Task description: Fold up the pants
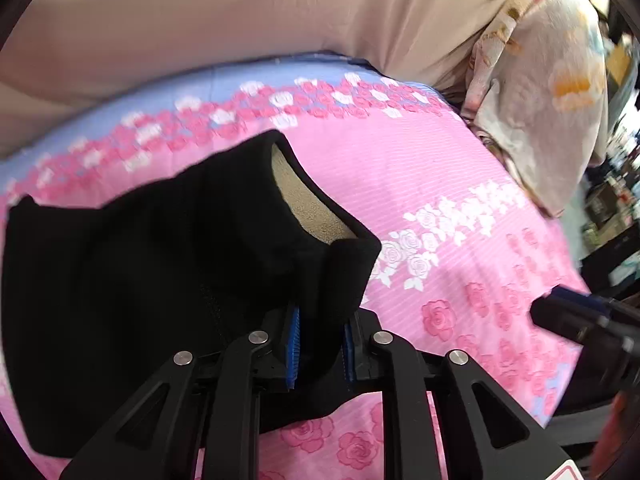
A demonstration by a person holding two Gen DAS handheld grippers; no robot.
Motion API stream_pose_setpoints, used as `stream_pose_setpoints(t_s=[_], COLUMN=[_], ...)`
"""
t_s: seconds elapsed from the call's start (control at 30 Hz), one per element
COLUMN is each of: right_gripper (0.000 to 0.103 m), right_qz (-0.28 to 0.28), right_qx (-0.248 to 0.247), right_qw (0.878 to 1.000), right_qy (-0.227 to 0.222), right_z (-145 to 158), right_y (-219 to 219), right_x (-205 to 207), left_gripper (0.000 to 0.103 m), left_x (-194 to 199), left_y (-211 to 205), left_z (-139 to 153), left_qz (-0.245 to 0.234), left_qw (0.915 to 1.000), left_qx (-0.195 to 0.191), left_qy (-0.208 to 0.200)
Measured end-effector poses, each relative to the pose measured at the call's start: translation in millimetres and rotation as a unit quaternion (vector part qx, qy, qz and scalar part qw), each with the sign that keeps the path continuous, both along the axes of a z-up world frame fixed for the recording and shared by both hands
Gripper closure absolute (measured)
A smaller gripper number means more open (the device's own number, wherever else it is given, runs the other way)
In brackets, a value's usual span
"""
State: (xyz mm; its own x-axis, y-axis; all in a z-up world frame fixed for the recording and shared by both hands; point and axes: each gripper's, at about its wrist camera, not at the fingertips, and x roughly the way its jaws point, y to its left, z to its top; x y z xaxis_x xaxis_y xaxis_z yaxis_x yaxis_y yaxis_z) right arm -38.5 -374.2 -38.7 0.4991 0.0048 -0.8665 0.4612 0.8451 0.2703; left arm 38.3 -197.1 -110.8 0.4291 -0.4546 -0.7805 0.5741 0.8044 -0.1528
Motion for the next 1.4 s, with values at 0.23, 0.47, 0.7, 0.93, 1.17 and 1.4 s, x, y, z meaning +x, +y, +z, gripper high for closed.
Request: stream_pose_setpoints(t_s=[0.23,0.47,0.7,0.93,1.17,1.4], right_gripper=[0.042,0.042,0.042,0.091,0.089,0.089], right_qz=[0.060,0.115,0.180,0.188,0.164,0.365], right_qx=[0.024,0.015,0.089,0.015,0.001,0.097], right_qw=[0.996,0.991,0.979,0.980,0.984,0.925], right_qy=[-0.063,-0.074,-0.039,0.058,-0.063,-0.032], right_z=[28.9,41.2,15.4,-52.6,41.5,1.3], right_y=[12.4,37.4,71.5,84.6,113.7,274.1], right_x=[40.9,92.2,136.7,179.1,159.1,239.1], left_gripper=[0.081,0.056,0.041,0.041,0.041,0.041], left_x=[-19.3,-28.9,-30.9,19.9,37.2,33.9], left_y=[32.2,13.1,95.1,203.5,261.1,267.2], left_z=[31.8,46.9,51.3,22.6,7.5,-2.0], left_qz=[0.008,-0.045,0.035,0.209,0.282,0.282], left_qw=[0.9996,0.9955,0.9976,0.9768,0.9560,0.9543], left_qx=[-0.024,-0.082,-0.049,0.048,0.082,0.098], left_qy=[-0.010,-0.015,-0.034,-0.002,0.007,0.020])
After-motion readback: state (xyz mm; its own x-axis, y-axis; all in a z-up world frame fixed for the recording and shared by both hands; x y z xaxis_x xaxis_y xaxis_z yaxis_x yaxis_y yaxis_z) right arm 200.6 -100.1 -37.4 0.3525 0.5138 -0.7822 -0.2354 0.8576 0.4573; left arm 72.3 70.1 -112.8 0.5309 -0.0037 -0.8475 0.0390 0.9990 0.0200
